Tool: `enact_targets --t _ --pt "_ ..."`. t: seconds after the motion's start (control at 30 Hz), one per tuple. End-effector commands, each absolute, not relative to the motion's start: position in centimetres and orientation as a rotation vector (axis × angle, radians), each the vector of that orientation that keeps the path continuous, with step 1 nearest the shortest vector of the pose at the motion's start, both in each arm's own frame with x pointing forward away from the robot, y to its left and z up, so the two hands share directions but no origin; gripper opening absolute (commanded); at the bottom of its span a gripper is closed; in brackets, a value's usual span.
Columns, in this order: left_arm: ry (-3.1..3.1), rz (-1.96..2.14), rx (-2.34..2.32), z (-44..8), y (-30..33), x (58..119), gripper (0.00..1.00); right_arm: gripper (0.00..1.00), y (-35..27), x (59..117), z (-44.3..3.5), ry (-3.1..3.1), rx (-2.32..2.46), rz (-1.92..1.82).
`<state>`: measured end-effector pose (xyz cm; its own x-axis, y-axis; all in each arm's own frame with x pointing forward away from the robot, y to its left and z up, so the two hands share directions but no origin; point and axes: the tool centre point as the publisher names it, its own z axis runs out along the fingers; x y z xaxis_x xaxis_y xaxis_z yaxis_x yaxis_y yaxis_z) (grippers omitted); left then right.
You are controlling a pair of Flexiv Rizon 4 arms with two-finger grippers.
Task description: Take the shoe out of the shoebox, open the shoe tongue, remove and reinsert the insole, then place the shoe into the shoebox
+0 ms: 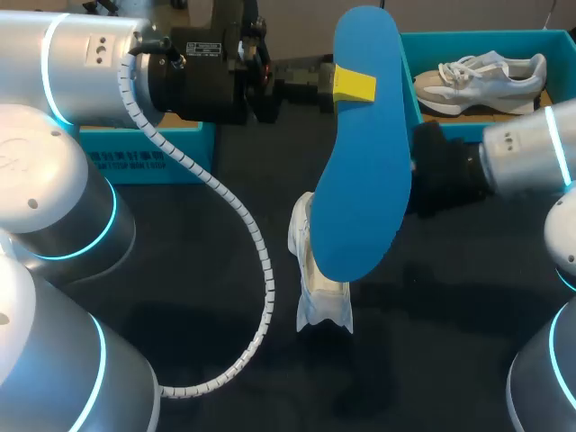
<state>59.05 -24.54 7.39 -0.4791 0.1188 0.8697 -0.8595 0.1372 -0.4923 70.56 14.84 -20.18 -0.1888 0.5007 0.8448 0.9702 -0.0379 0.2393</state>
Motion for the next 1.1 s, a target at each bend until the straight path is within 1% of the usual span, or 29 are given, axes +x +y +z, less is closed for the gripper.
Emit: enact_targets --t 0.03,0.27,0.37,0.43,0.53,1.1 --pt "-1.578 1.474 0.741 7.4 -24.7 59.0 0.0 1.0 13.7 68.9 -18.9 -1.597 -1.44 -1.286" --pt "-1.578 1.474 0.741 7.4 -24.7 59.0 0.0 1.0 14.1 69.2 -16.3 -1.496 -1.338 -1.319" --pt "-1.578 1.474 0.741 7.4 -24.7 59.0 0.0 1.0 14.1 69.4 -15.6 -1.498 -1.345 -1.279" --pt "-1.578 1.474 0.741 7.4 -24.7 59.0 0.0 1.0 14.2 69.5 -15.6 -1.483 -1.343 -1.267" --pt "-1.578 1.474 0.741 7.4 -24.7 59.0 0.0 1.0 14.1 69.7 -15.1 -1.414 -1.29 -1.348" --pt "-1.578 1.474 0.741 7.4 -24.7 59.0 0.0 1.0 14.1 69.7 -15.1 -1.414 -1.29 -1.348"
